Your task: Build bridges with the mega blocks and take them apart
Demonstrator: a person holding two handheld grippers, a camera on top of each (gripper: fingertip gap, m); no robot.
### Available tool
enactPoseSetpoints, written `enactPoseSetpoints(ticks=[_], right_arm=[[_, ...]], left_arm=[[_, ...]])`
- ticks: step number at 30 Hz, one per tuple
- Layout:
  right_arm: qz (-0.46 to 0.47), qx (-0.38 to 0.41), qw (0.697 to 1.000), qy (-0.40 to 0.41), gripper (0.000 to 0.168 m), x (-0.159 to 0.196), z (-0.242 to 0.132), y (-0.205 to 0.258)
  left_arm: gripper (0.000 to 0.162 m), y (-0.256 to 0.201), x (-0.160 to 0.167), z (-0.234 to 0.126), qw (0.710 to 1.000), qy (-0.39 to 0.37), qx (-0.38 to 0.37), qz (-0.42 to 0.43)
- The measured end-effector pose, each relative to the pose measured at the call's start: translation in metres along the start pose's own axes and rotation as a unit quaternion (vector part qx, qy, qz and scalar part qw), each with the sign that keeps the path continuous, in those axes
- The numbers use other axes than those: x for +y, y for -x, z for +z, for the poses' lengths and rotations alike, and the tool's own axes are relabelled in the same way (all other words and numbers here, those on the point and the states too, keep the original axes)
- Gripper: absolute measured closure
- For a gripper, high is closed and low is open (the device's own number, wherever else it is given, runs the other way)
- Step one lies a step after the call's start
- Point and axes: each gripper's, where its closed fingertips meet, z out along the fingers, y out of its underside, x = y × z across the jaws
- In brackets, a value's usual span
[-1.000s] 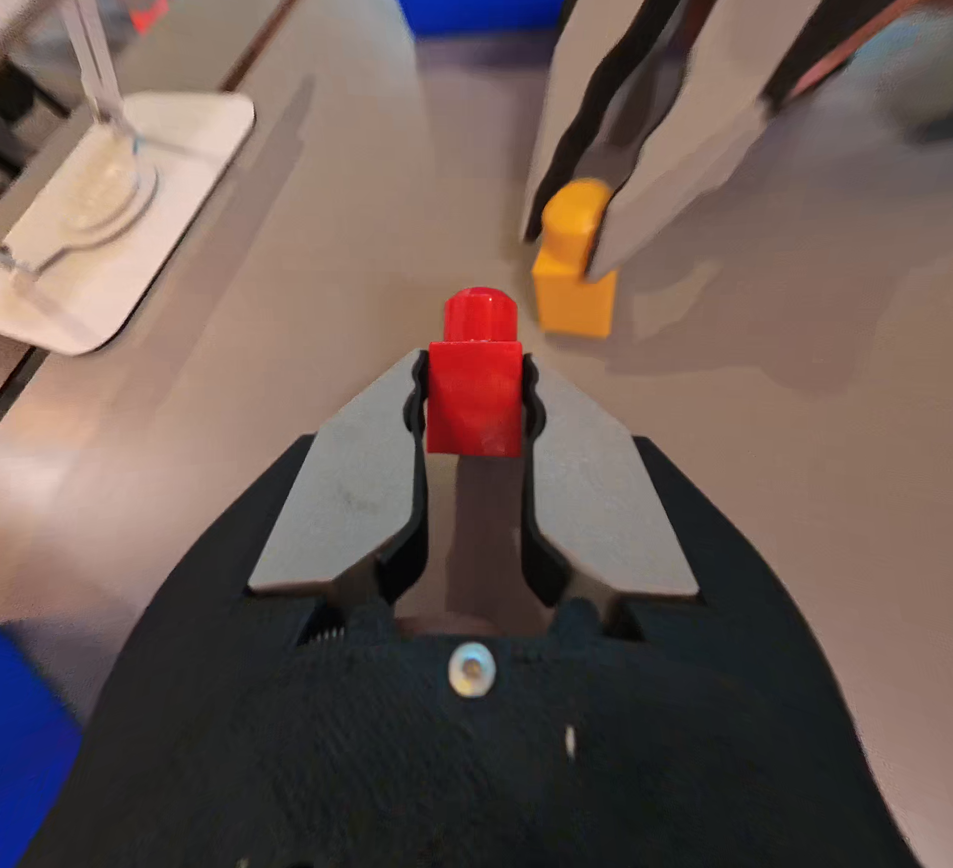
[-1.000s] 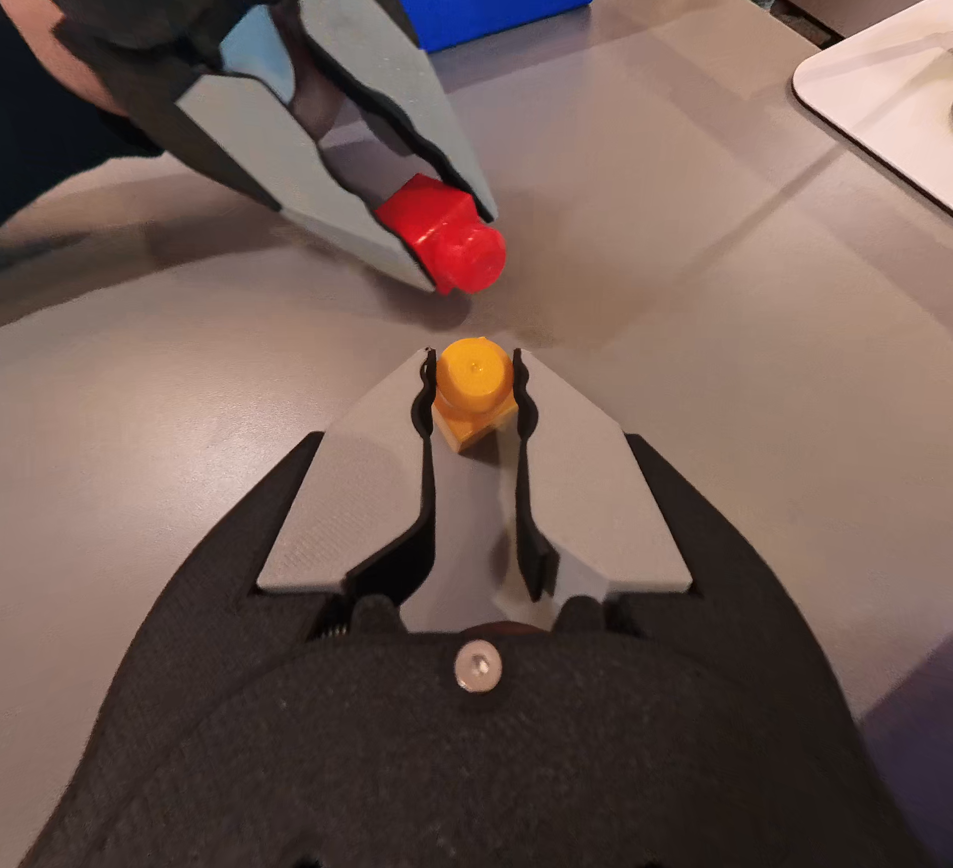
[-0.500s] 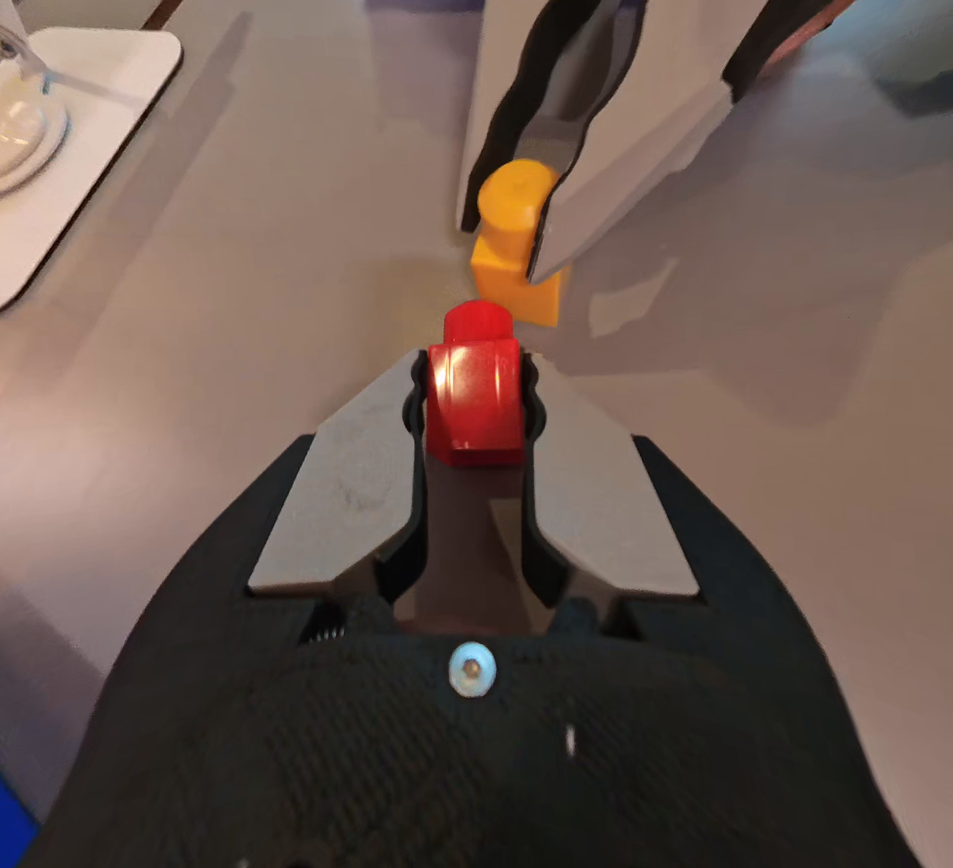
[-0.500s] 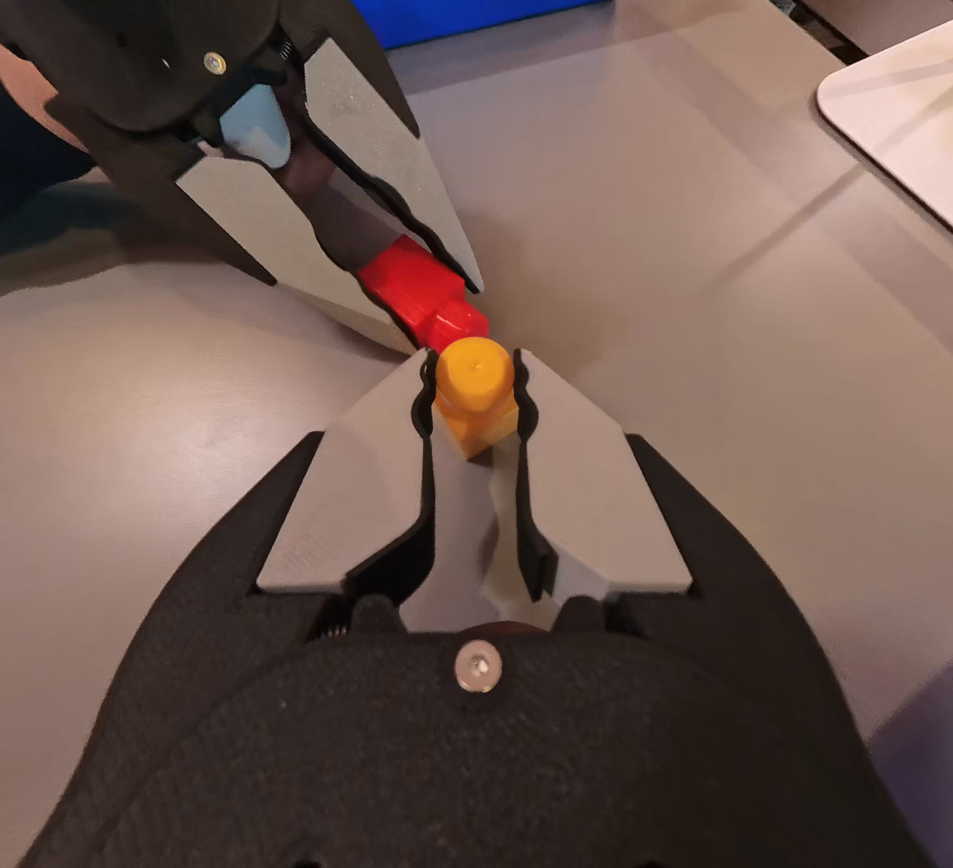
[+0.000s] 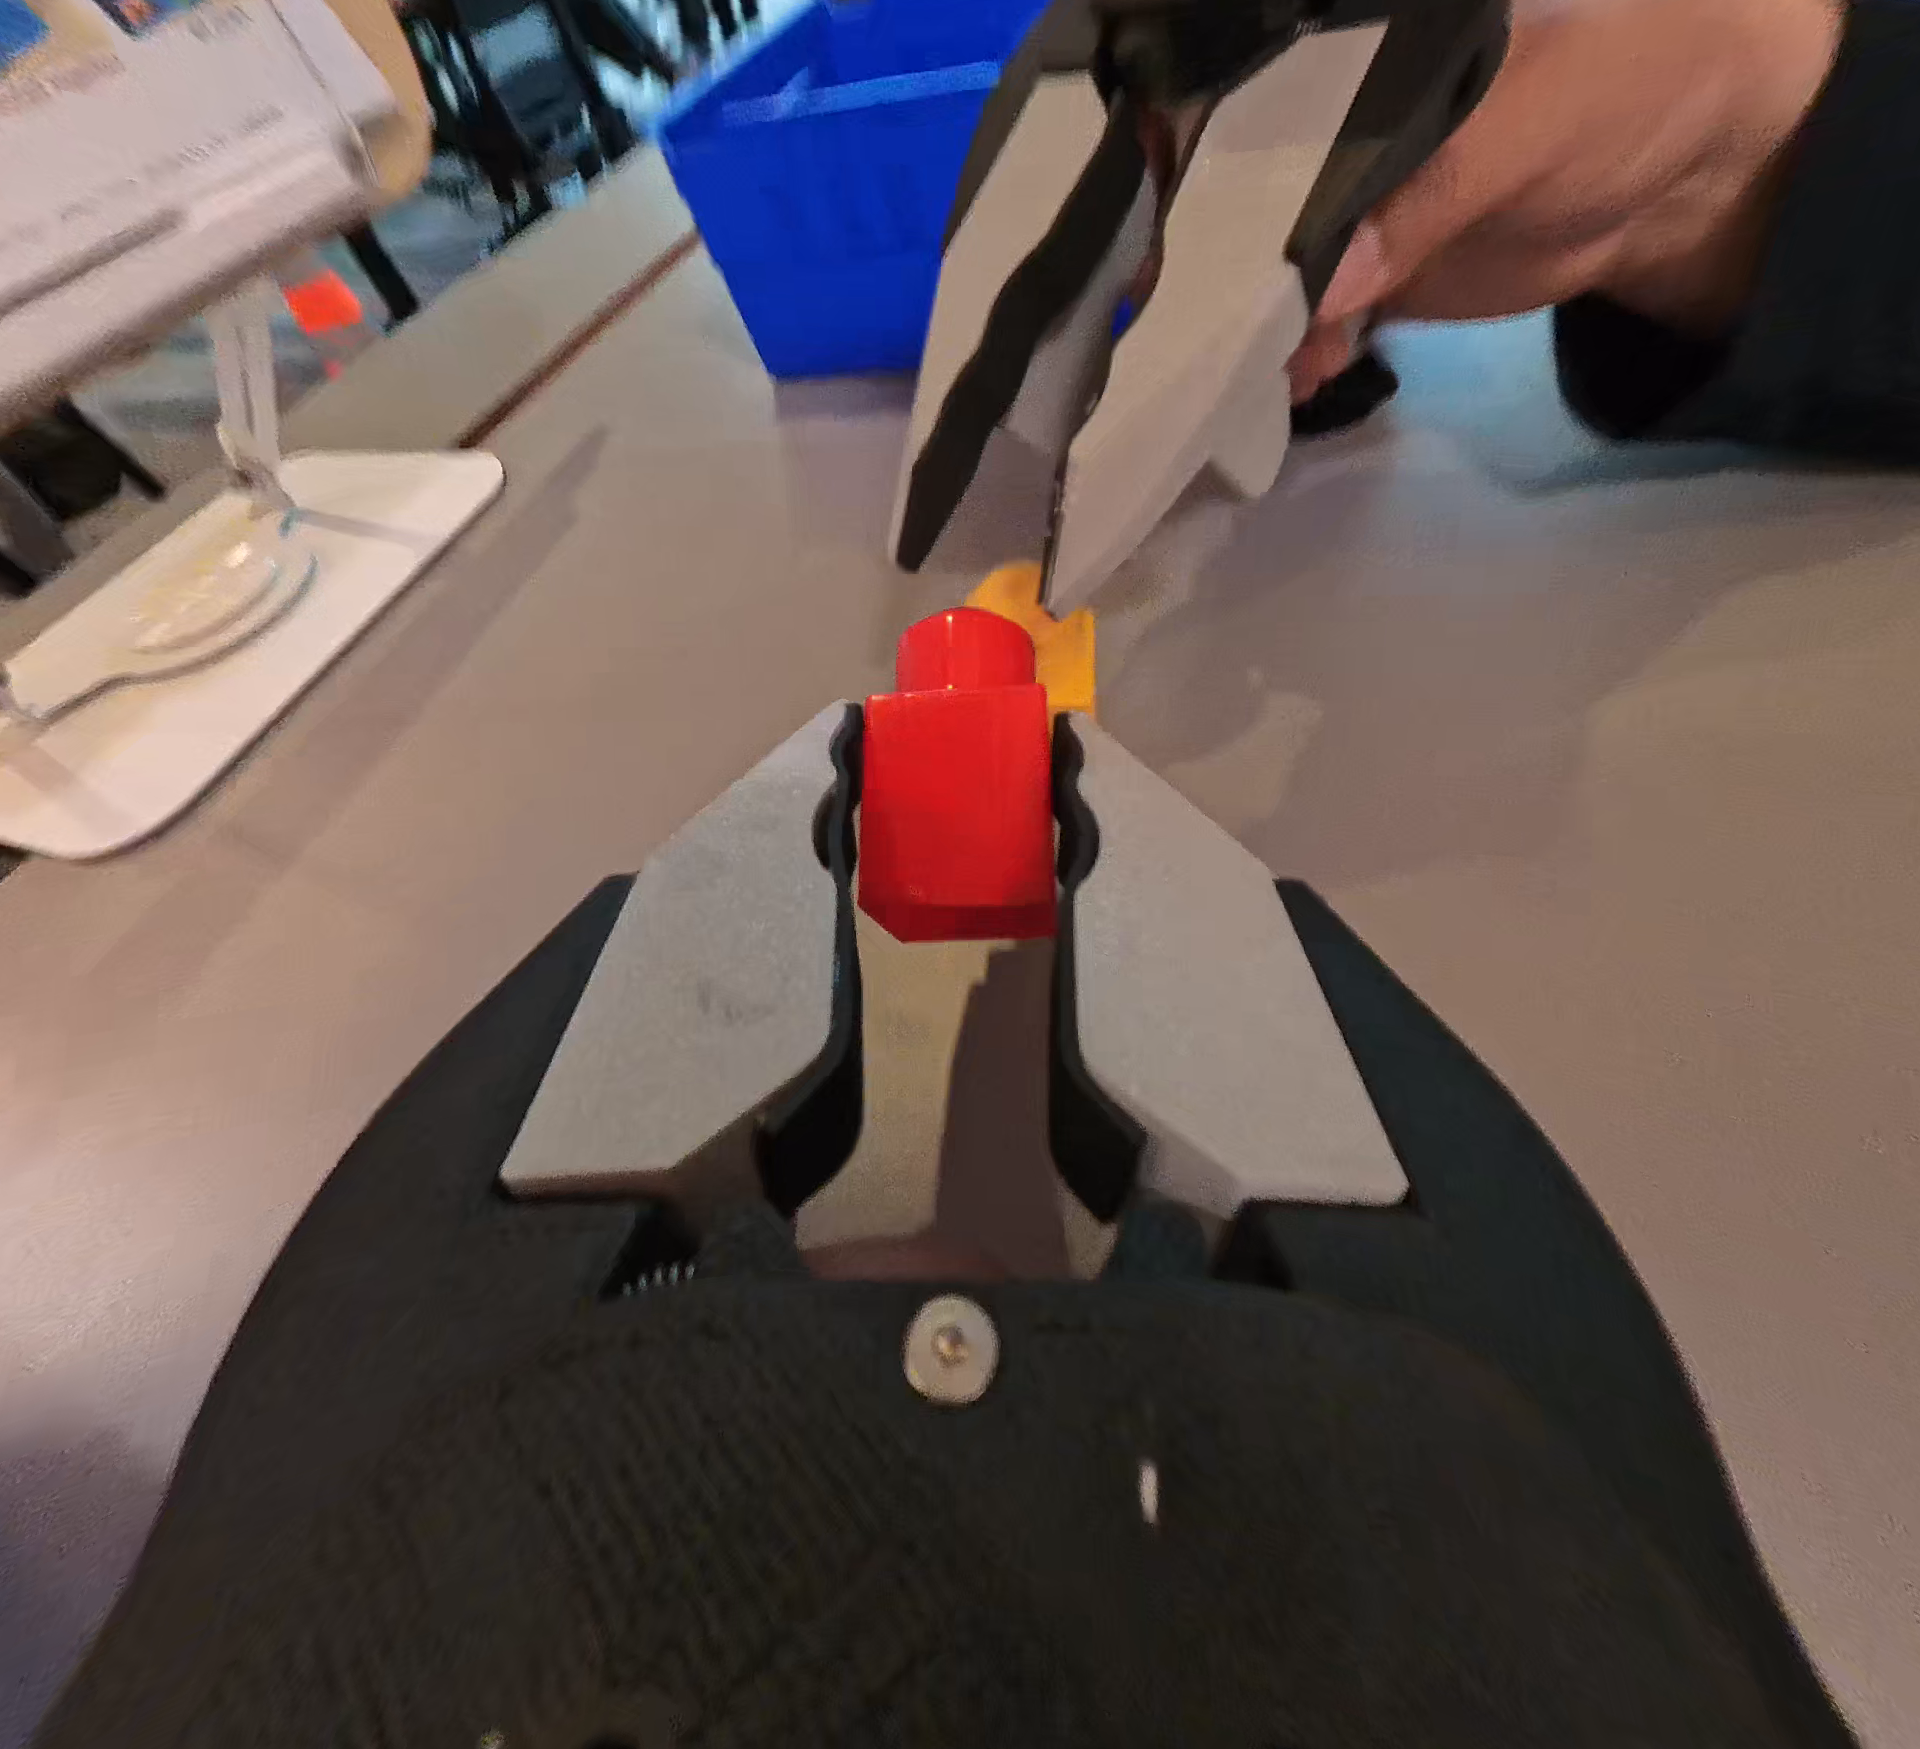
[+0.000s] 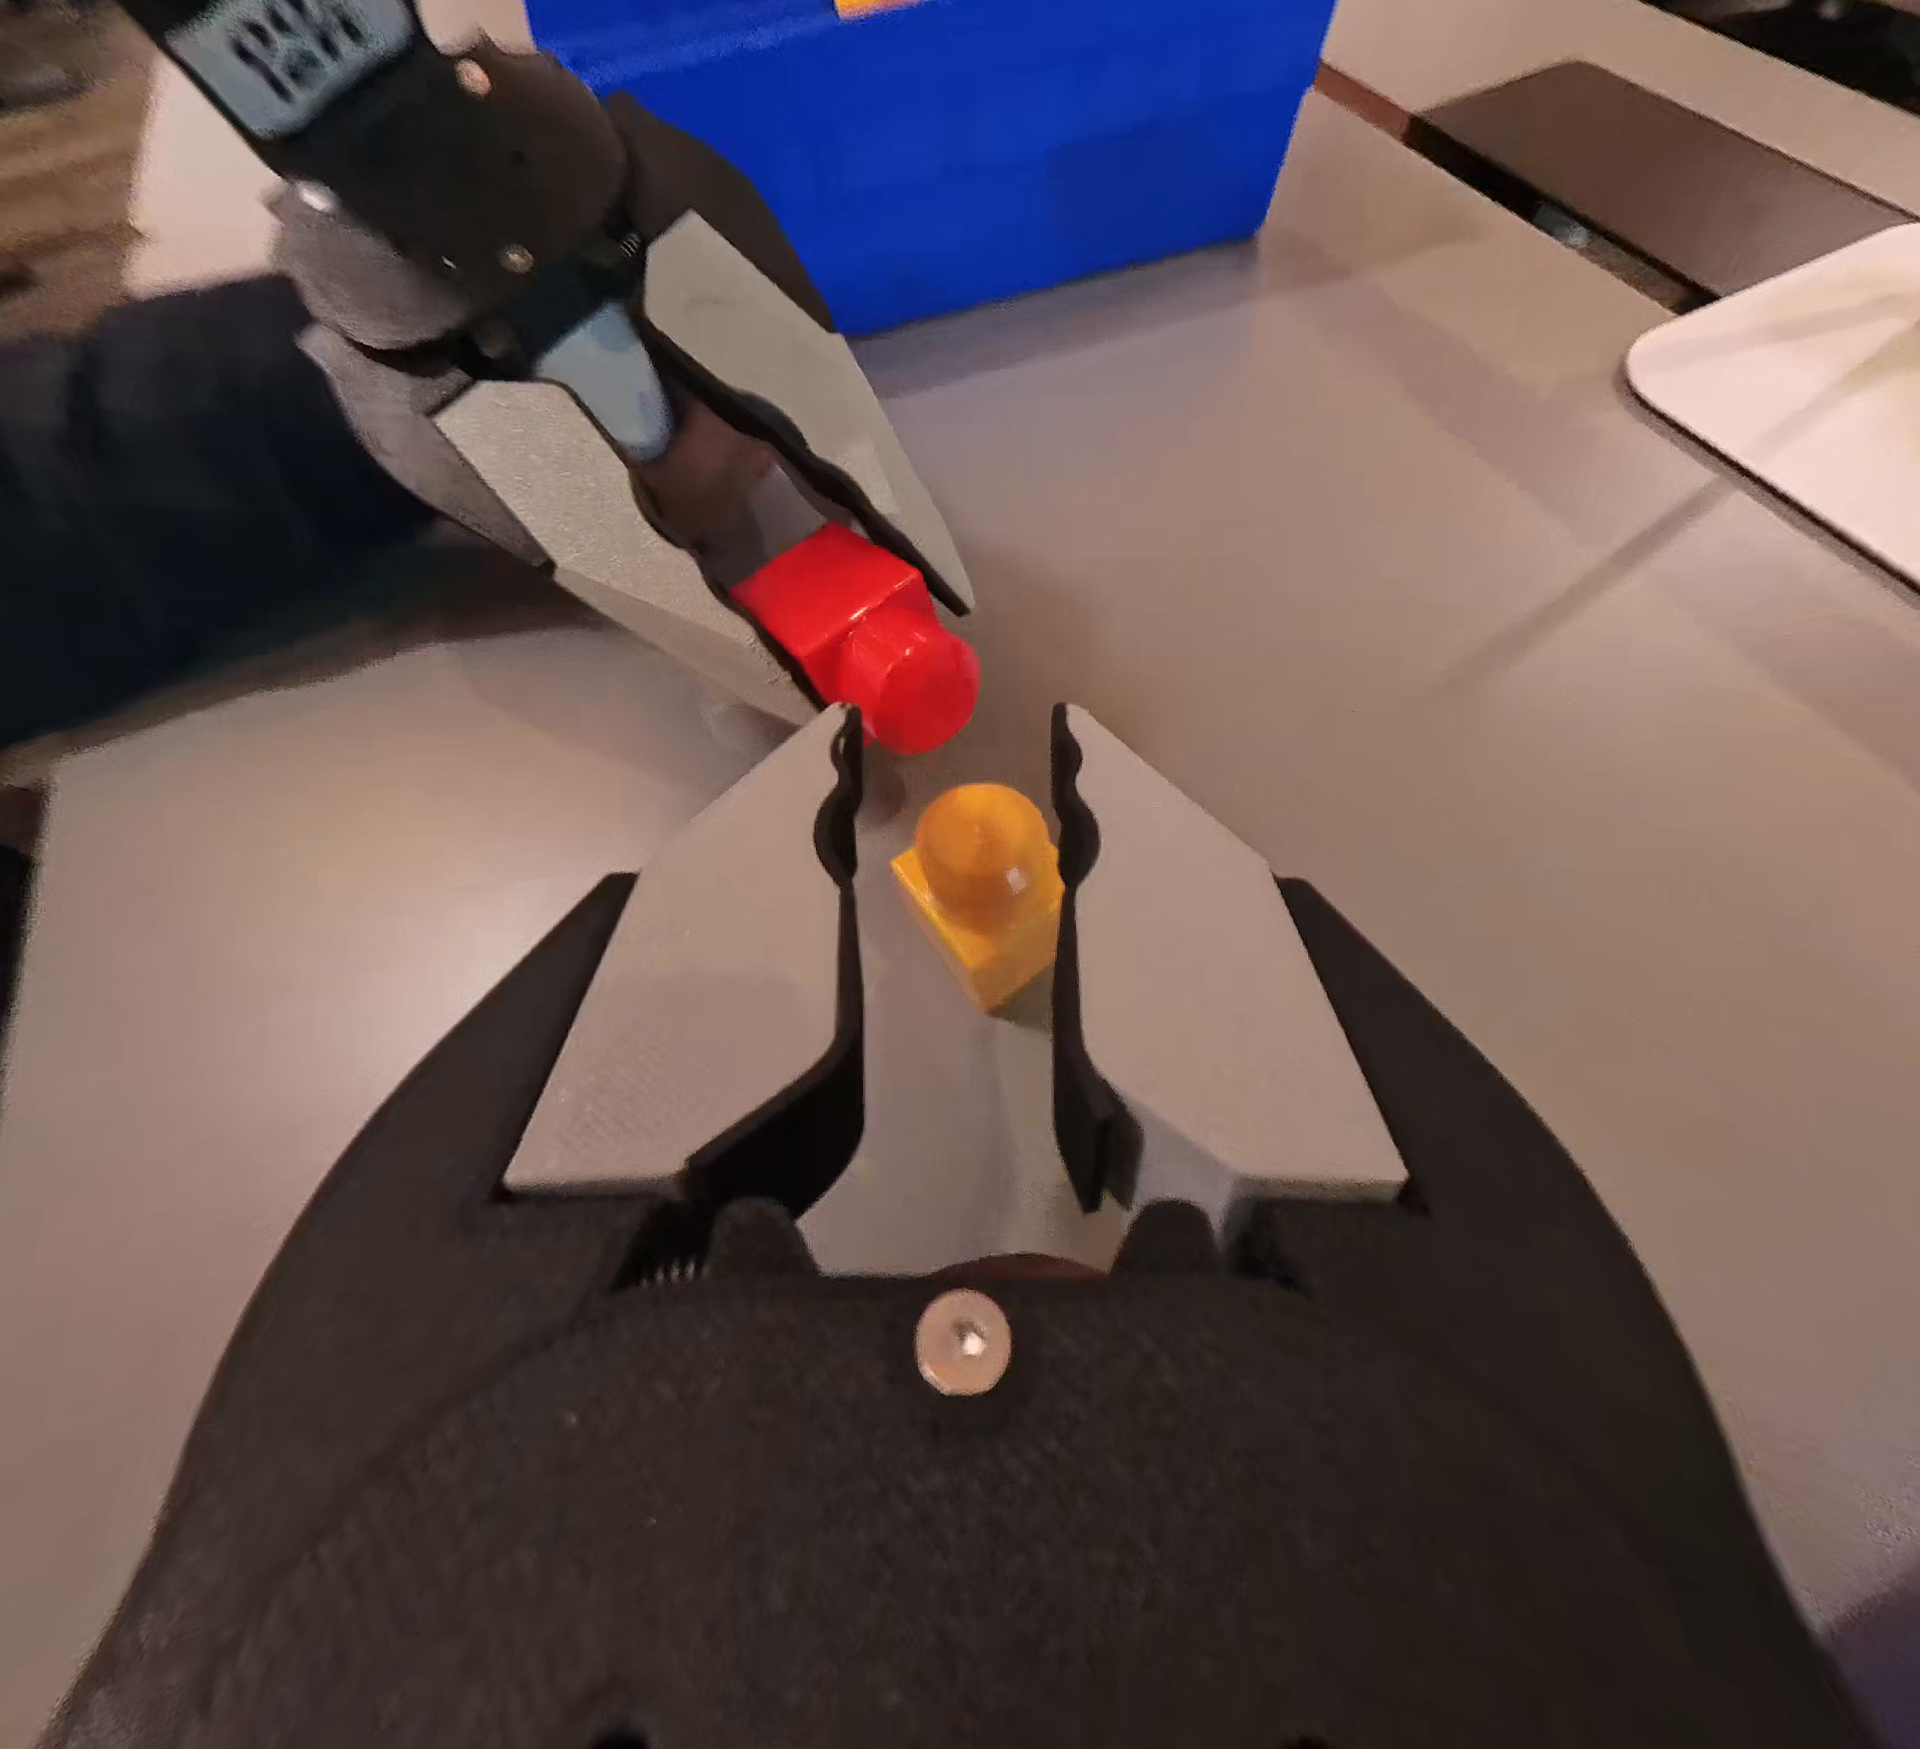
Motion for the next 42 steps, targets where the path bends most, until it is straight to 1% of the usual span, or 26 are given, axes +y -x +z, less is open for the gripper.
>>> enactPoseSetpoints(ticks=[2,4,6,8,11,13,14,15,16,19,23,25,26,27,29,31,37,40,42], right_arm=[[0.026,-0.038,0.999,-0.021,0.134,-0.007,-0.002,0.008],[0.049,-0.073,0.995,-0.047,0.133,-0.016,-0.004,0.017],[0.059,-0.104,0.990,-0.069,0.132,-0.025,-0.006,0.027],[0.061,-0.115,0.989,-0.077,0.132,-0.028,-0.006,0.033],[0.061,-0.101,0.991,-0.063,0.135,-0.024,-0.002,0.031],[0.068,-0.096,0.991,-0.060,0.135,-0.024,-0.003,0.029],[0.075,-0.086,0.992,-0.059,0.143,-0.024,-0.003,0.026],[0.075,-0.079,0.993,-0.053,0.143,-0.022,-0.003,0.025],[0.067,-0.069,0.994,-0.044,0.143,-0.020,-0.001,0.024],[0.027,-0.034,0.999,-0.018,0.143,-0.013,0.003,0.021],[0.000,0.007,1.000,0.018,0.143,-0.005,0.011,0.017],[-0.015,0.028,0.999,0.038,0.143,-0.001,0.014,0.014],[-0.020,0.035,0.998,0.050,0.143,0.000,0.015,0.014],[-0.028,0.041,0.997,0.067,0.143,0.002,0.017,0.015],[-0.057,0.068,0.990,0.109,0.143,0.006,0.020,0.011],[-0.082,0.093,0.981,0.148,0.143,0.009,0.023,0.007],[-0.097,0.104,0.963,0.230,0.143,0.017,0.029,0.008],[-0.088,0.089,0.962,0.241,0.143,0.018,0.036,0.012],[-0.083,0.082,0.965,0.234,0.143,0.016,0.039,0.014]], left_arm=[[0.128,-0.005,-0.019,-0.010,0.997,-0.073,0.017,0.010],[0.128,-0.006,-0.029,-0.017,0.994,-0.107,0.024,0.004],[0.128,-0.005,-0.035,-0.020,0.992,-0.124,0.018,0.006],[0.128,-0.011,-0.037,-0.017,0.992,-0.125,0.027,0.015],[0.128,-0.013,-0.031,-0.009,0.994,-0.099,0.017,0.036],[0.128,-0.013,-0.031,-0.008,0.994,-0.103,0.020,0.023],[0.128,-0.014,-0.030,-0.007,0.995,-0.099,0.025,0.011],[0.128,-0.013,-0.027,-0.005,0.995,-0.093,0.027,0.000],[0.128,-0.013,-0.023,-0.002,0.997,-0.076,0.026,-0.007],[0.128,-0.012,-0.011,0.003,0.999,-0.029,0.010,0.015],[0.125,-0.007,0.007,0.008,0.998,0.039,-0.024,0.038],[0.113,0.001,0.028,0.007,0.990,0.108,-0.057,0.064],[0.109,0.002,0.037,0.007,0.985,0.139,-0.063,0.078],[0.109,0.000,0.044,0.008,0.981,0.157,-0.066,0.093],[0.111,-0.003,0.050,0.012,0.977,0.171,-0.063,0.115],[0.111,-0.001,0.049,0.011,0.976,0.171,-0.067,0.112],[0.111,0.006,0.044,-0.002,0.985,0.153,-0.060,0.047],[0.115,-0.006,0.043,0.002,0.989,0.140,-0.025,0.025],[0.113,-0.007,0.048,0.004,0.986,0.160,-0.025,0.034]])
